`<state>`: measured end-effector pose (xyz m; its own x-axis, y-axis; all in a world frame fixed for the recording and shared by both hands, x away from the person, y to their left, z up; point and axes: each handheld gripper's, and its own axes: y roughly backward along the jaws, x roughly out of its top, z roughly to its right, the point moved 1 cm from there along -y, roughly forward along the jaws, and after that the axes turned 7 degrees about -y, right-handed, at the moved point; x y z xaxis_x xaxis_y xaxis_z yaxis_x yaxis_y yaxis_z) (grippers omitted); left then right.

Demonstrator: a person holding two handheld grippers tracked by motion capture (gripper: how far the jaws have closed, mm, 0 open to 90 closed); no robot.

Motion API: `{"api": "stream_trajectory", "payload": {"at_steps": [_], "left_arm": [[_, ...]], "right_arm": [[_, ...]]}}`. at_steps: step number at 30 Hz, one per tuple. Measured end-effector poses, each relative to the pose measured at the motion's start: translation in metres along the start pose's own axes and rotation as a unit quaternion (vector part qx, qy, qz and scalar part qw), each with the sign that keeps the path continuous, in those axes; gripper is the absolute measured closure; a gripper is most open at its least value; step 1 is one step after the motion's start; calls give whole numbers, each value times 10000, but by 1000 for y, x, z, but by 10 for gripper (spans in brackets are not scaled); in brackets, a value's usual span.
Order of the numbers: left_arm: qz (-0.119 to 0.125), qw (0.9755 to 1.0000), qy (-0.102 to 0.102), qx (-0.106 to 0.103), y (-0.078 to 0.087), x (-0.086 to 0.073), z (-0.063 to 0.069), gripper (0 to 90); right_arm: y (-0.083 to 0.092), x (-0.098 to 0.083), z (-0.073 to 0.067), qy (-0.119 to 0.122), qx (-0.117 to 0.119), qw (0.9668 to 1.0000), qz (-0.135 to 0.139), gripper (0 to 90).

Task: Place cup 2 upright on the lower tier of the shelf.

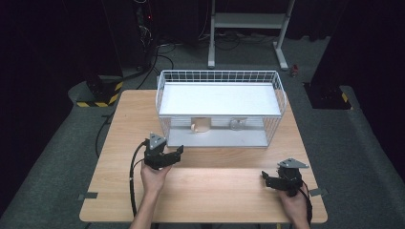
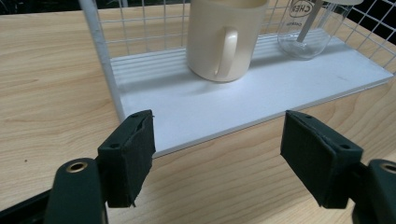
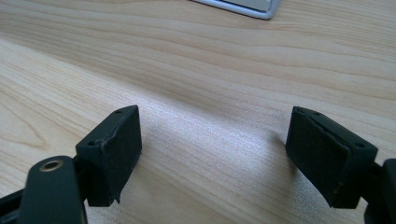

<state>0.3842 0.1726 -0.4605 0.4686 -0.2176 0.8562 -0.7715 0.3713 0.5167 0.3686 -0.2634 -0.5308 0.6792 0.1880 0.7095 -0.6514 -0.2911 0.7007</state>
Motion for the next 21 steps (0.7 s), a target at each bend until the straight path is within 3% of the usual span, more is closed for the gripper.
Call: {"api": "stream_trajectory", "payload": {"at_steps": [21], "left_arm": [[-62, 9998, -19, 185, 22, -16, -9, 271]], "right_arm": [[0, 0, 0, 19, 4, 10000, 7, 183]]}}
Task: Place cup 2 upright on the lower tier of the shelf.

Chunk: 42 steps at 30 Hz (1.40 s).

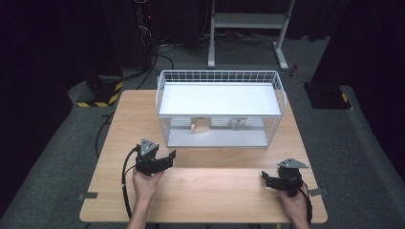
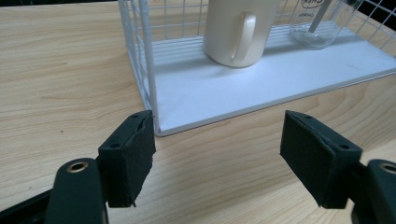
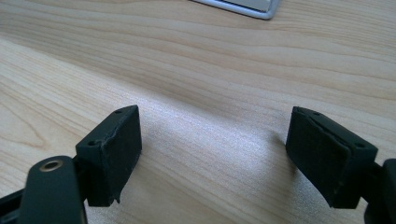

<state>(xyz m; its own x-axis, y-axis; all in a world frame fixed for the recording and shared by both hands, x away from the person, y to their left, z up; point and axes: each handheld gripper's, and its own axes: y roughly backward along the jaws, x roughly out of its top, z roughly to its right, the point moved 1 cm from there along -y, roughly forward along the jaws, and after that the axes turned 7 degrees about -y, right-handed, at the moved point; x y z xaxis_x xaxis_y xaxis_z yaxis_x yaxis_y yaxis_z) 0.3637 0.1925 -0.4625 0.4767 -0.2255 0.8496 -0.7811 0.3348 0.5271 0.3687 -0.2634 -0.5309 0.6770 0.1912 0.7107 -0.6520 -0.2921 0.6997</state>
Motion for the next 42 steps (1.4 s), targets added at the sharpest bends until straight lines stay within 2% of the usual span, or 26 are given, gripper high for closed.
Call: {"api": "stream_trajectory", "payload": {"at_steps": [7, 18, 25, 30, 38, 42], "left_arm": [[41, 10000, 43, 60, 10, -9, -2, 274], [-112, 9997, 146, 154, 21, -28, -7, 277], [-206, 9994, 109, 242, 22, -38, -8, 274], [-231, 9993, 192, 219, 21, -45, -5, 269], [-434, 9987, 45, 267, 18, -53, 1, 266], [-467, 9976, 16, 513, 16, -58, 0, 261]], "right_arm": [[0, 0, 0, -8, -5, 10000, -6, 183], [0, 0, 0, -4, 1, 10000, -2, 183], [0, 0, 0, -4, -1, 10000, -1, 182], [0, 0, 0, -3, -1, 10000, -2, 183], [0, 0, 0, -3, -1, 10000, -1, 183], [0, 0, 0, -1, -2, 10000, -1, 183]]}}
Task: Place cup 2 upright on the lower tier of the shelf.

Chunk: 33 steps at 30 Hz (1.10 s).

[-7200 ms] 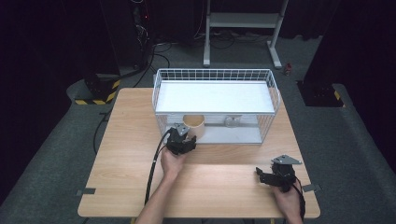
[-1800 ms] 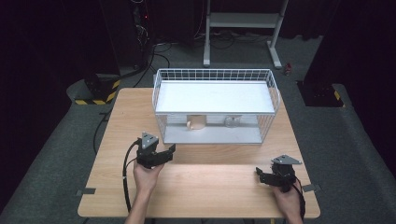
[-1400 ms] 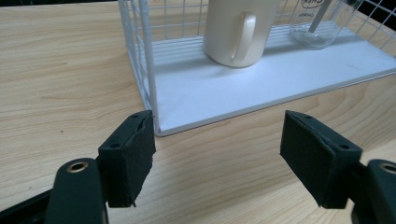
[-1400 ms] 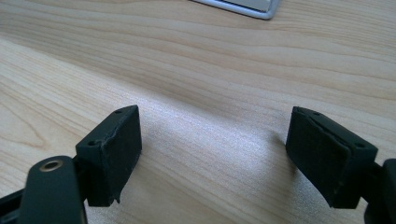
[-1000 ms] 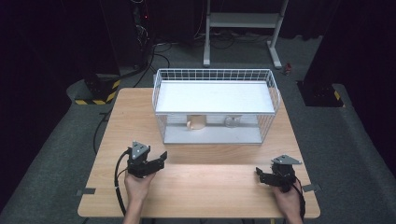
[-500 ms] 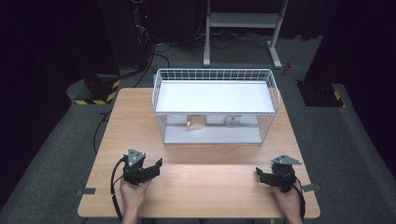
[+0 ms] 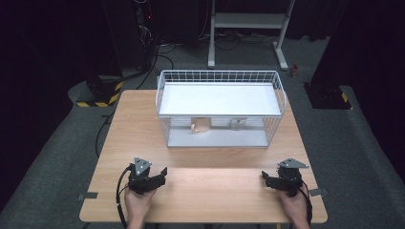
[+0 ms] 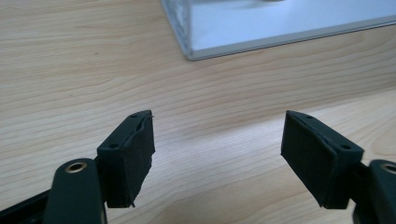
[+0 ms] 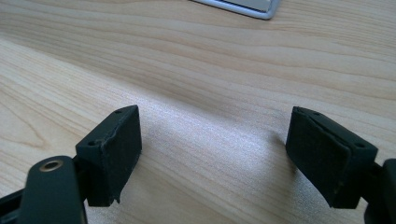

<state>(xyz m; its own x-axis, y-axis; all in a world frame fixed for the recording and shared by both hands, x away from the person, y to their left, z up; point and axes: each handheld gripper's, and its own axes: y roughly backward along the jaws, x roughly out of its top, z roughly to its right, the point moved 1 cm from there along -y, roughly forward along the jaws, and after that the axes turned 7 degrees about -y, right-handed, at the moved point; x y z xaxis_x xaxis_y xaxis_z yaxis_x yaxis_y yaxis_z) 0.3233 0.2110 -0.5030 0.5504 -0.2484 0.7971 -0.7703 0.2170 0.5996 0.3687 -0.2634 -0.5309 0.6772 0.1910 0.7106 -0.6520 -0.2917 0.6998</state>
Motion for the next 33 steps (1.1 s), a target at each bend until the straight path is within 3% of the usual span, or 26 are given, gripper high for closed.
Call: {"api": "stream_trajectory", "payload": {"at_steps": [15, 17, 21, 33], "left_arm": [[-303, 9983, 224, 444, -16, -14, -19, 258], [-326, 9982, 212, 452, -17, -15, -20, 257], [-442, 9976, 0, 538, -23, -15, -19, 253], [-532, 9971, 2, 535, -33, -14, -19, 252]], "right_arm": [[0, 0, 0, -1, 1, 10000, 0, 183], [0, 0, 0, -2, 1, 10000, 0, 183], [0, 0, 0, 0, 1, 10000, 0, 183], [0, 0, 0, -2, 1, 10000, -1, 183]]}}
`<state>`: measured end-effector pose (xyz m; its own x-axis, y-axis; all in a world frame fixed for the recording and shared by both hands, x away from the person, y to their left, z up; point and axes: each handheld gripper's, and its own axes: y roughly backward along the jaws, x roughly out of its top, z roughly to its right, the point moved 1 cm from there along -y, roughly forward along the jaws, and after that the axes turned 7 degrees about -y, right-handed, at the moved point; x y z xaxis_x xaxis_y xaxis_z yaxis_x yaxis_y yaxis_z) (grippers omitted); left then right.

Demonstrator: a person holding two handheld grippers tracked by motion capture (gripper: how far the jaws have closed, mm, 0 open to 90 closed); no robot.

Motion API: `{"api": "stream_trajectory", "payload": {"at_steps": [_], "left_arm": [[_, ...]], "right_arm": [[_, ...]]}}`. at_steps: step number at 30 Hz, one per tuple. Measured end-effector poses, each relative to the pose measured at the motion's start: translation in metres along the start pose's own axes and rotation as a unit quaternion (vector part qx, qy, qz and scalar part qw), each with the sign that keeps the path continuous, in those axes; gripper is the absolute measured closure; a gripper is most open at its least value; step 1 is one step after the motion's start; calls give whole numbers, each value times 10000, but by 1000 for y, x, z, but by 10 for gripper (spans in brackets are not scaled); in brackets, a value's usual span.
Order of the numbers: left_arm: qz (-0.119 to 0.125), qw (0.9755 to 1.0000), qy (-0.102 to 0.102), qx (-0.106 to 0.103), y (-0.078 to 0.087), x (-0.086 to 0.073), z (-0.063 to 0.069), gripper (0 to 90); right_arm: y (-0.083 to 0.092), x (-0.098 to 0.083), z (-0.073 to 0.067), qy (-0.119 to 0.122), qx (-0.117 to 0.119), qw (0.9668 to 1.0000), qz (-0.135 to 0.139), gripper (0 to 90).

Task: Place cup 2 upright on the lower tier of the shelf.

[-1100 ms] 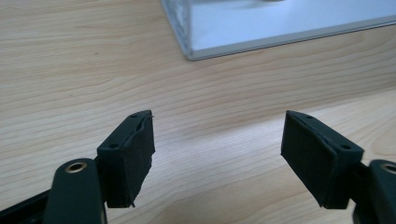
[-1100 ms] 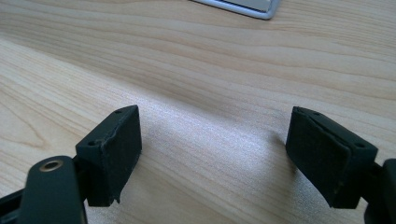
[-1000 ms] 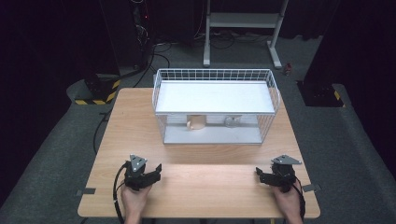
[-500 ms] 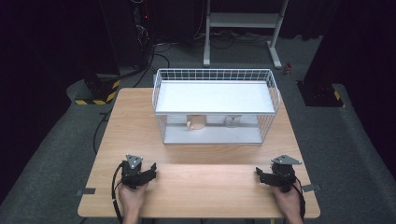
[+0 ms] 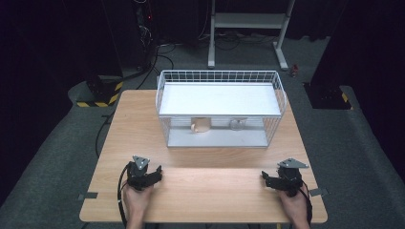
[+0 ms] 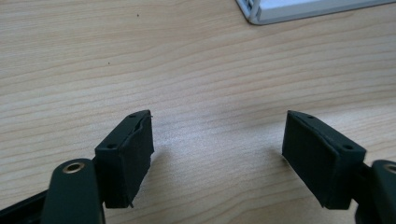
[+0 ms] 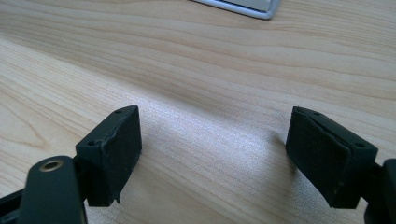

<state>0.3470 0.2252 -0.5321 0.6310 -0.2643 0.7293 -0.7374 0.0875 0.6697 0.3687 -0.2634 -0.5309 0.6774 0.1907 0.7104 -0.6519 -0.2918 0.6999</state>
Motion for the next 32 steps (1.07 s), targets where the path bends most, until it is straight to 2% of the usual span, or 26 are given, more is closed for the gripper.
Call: {"api": "stream_trajectory", "payload": {"at_steps": [5, 13, 14, 27, 32], "left_arm": [[-13, 10000, 13, -10, -2, 0, -2, 251], [38, 9998, 163, -58, -5, 0, -2, 247], [29, 9997, 196, -112, -5, 0, -3, 248], [11, 9998, 159, -127, -5, 0, -4, 238], [-22, 9998, 133, -156, -6, 1, -3, 207]], "right_arm": [[0, 0, 0, 2, 0, 10000, 0, 183], [0, 0, 0, 5, 2, 10000, 1, 183], [0, 0, 0, 1, 3, 10000, 1, 183], [0, 0, 0, 1, 1, 10000, 1, 183], [-1, 0, -3, -67, -63, 10000, -9, 183]]}}
